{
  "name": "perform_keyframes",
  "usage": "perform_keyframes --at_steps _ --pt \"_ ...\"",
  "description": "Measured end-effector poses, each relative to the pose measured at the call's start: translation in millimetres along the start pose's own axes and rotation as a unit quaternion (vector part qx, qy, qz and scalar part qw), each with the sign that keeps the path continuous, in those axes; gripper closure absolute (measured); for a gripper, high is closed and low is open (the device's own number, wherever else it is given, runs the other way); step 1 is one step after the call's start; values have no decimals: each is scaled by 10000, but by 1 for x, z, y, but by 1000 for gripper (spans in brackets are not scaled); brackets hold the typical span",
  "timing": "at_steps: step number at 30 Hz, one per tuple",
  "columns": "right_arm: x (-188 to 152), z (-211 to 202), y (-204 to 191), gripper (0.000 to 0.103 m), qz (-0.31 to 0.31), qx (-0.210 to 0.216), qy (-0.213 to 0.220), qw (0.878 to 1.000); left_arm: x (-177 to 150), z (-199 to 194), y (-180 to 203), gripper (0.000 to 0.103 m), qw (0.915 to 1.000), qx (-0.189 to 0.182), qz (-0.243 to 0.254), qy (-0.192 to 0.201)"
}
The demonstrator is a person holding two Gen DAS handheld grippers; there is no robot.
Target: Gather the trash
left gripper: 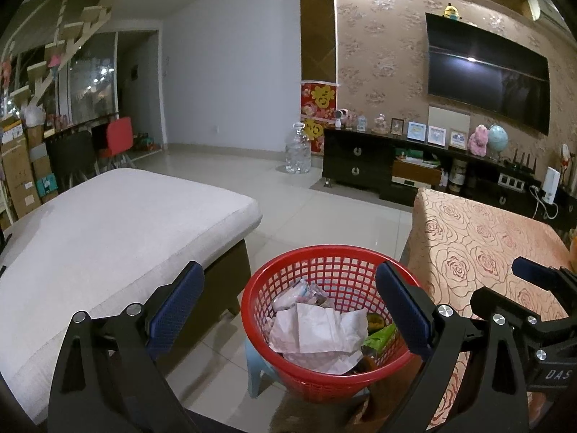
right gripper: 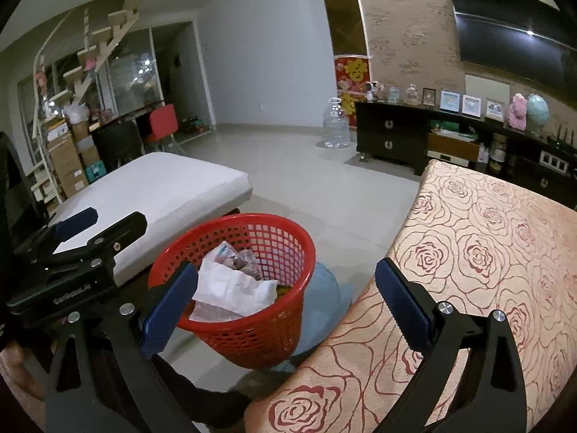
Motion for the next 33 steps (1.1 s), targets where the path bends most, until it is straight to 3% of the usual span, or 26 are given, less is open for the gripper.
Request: perform_keyframes --at_steps 33 --pt "-6 0 5 7 71 27 -79 9999 -4 4 5 10 10000 25 26 -8"
Point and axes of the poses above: each gripper's, at about its wrist camera, not at the fingertips, and z roughly the way its jaws point, y to its right, x to its top, the point moved 5 cm from there along z, roughly the way its jaws point, and after that the axes turned 11 degrees about x, right-handed, at the moved point
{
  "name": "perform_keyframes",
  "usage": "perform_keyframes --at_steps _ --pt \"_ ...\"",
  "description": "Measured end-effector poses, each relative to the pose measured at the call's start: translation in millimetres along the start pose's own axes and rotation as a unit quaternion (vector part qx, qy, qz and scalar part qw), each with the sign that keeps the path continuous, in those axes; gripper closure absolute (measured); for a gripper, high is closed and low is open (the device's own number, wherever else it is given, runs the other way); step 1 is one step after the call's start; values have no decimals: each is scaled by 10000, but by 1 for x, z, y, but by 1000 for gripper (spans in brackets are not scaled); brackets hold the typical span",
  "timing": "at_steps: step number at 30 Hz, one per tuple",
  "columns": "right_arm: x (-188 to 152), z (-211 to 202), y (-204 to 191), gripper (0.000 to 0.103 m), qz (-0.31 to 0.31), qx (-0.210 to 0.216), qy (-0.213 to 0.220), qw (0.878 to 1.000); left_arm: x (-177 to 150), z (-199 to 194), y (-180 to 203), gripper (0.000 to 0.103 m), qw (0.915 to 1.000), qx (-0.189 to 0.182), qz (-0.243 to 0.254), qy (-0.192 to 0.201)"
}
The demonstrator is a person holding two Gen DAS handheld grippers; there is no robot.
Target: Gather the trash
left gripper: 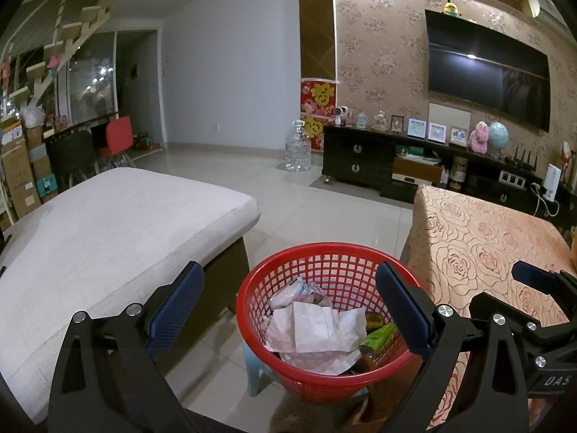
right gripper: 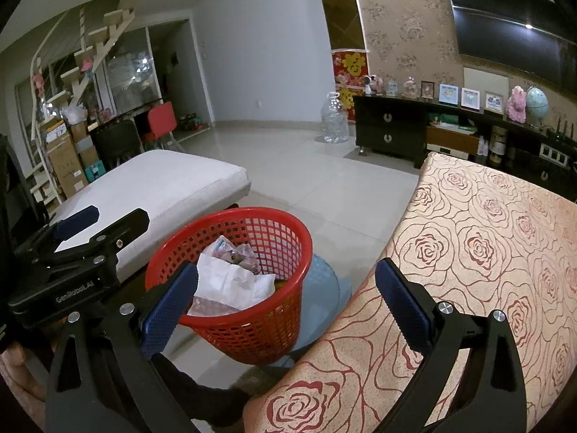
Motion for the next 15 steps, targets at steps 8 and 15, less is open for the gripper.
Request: perform_keyframes --at_steps 8,15 --pt "0 0 0 7 3 -4 4 10000 0 1 0 10 10000 -11 -3 -8" --pt "0 0 0 7 1 2 1 10000 0 0 0 10 10000 -4 2 -6"
Point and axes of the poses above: each gripper's, at about its wrist camera, not at the fingertips, and z roughly the way its jaws point, y to its right, x to its top, the point moved 5 cm from there along z, roughly the way its jaws point, and after that the axes turned 11 degrees about x, right-handed, at the moved point
